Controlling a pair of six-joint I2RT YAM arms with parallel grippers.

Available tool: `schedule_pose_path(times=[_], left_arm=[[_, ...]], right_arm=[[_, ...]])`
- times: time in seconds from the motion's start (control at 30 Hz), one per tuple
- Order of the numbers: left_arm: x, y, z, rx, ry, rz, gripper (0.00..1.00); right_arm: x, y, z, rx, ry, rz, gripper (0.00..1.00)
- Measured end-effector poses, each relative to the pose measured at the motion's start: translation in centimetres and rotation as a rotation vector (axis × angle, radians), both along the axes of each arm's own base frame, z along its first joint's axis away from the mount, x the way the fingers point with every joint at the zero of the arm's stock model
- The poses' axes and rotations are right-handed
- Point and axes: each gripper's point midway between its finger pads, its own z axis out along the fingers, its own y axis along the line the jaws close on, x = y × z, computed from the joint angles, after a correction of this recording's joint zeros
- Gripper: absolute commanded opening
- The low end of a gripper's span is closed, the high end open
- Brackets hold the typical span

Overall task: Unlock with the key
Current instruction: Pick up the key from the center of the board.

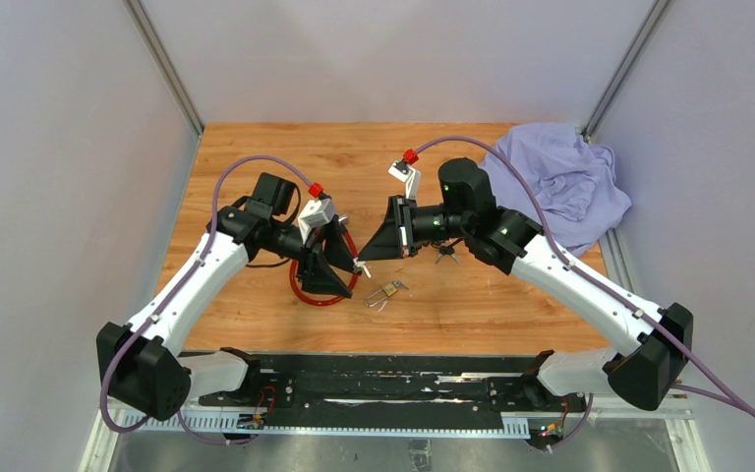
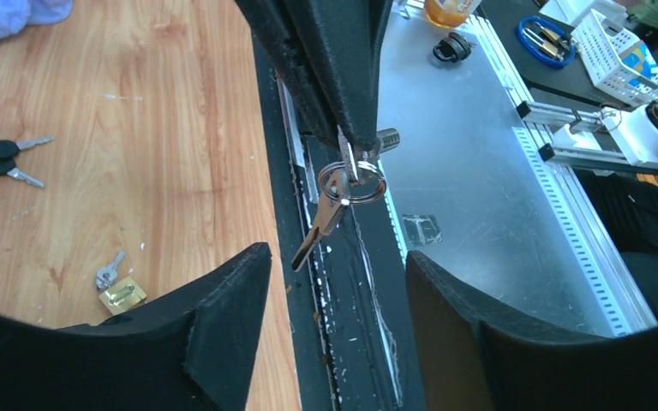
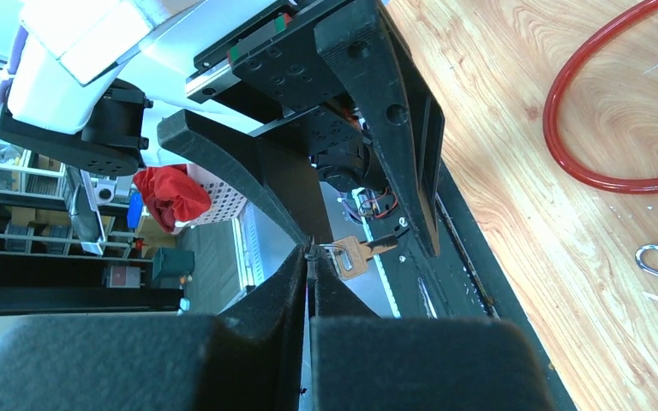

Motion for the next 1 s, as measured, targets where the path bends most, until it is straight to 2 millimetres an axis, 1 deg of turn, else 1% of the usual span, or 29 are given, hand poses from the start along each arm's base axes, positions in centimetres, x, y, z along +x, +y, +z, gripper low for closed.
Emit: schedule_pose_path(times=[0.23,0.37,0.4,0.47,0.5,0.53,0.77,0.83,0.87,1.0], left_arm=[[-0.3,0.0,0.4,-0.016,0.001,-0.009,0.46],[-0.4,0.0,0.6,-0.019,0.001,-0.009,0.32],[-0.4,0.1,0.6,-0.018,0.003,-0.009,0.26],[-0.4,0.1,0.6,-0.017,0.004,-0.009,0.09],[-0.5,0.1,0.6,-0.016,0.007,-0.008,0.02],[-0.5,0.1,0.6,-0.017,0.005,-0.009,0.01],[-0.3,0.1,0.3,0.004,0.007,0.004,0.01],[-0.2,0.1,0.1,0.016,0.012,0.013,0.00],[-0.1,0.2,0.0,0.022,0.016,0.016,0.00],[0.0,0.3,-0.3,0.062,0.049,0.044,0.00]], right_arm=[[0.0,0.1,-0.1,-0.001,0.017,-0.001,0.01],[0.0,0.2,-0.1,0.000,0.020,-0.002,0.01],[0.1,0.2,-0.1,0.000,0.021,-0.002,0.01],[0.1,0.2,-0.2,-0.002,0.023,-0.003,0.00],[0.1,0.2,-0.2,-0.002,0.024,-0.003,0.01],[0.1,0.2,-0.2,-0.002,0.024,-0.003,0.00],[0.1,0.2,-0.3,-0.005,0.024,-0.002,0.01],[0.1,0.1,-0.5,-0.011,0.018,0.000,0.02],[0.1,0.1,-0.7,-0.017,0.012,0.002,0.05],[0.1,-0.5,-1.5,-0.051,-0.035,0.002,0.21]])
